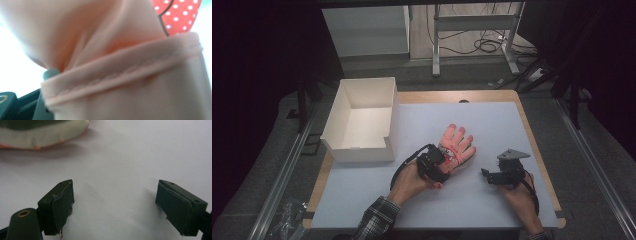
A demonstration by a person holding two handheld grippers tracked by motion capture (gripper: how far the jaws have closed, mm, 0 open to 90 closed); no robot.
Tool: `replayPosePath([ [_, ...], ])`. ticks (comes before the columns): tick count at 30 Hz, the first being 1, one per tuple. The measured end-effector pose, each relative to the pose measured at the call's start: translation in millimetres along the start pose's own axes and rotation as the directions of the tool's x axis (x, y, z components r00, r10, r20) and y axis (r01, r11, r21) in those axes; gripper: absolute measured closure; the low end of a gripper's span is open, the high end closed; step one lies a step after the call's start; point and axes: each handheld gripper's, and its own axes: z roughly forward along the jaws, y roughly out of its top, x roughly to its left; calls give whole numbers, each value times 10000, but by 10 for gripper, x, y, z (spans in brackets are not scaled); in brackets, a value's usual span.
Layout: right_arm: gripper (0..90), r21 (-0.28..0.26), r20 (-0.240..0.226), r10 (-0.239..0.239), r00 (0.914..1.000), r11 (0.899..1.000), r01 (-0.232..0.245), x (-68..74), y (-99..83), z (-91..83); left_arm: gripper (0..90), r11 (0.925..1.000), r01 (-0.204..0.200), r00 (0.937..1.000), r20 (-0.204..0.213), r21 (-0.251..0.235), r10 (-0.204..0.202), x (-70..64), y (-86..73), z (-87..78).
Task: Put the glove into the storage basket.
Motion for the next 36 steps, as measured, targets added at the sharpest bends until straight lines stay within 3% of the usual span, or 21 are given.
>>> replayPosePath([
  [6,154,0,-2,1,10000,10000,-1,0,0,0,409,9997,185,9991,-383,-163,-191,68,85,-125],
  [16,155,12,3,21,10000,10000,-21,1,0,-1,405,9964,730,9949,-663,-427,-758,267,227,-340],
  [36,154,-3,-26,24,10000,10000,-24,2,-1,0,402,9893,1273,9850,-1078,-708,-1345,598,504,-751],
])
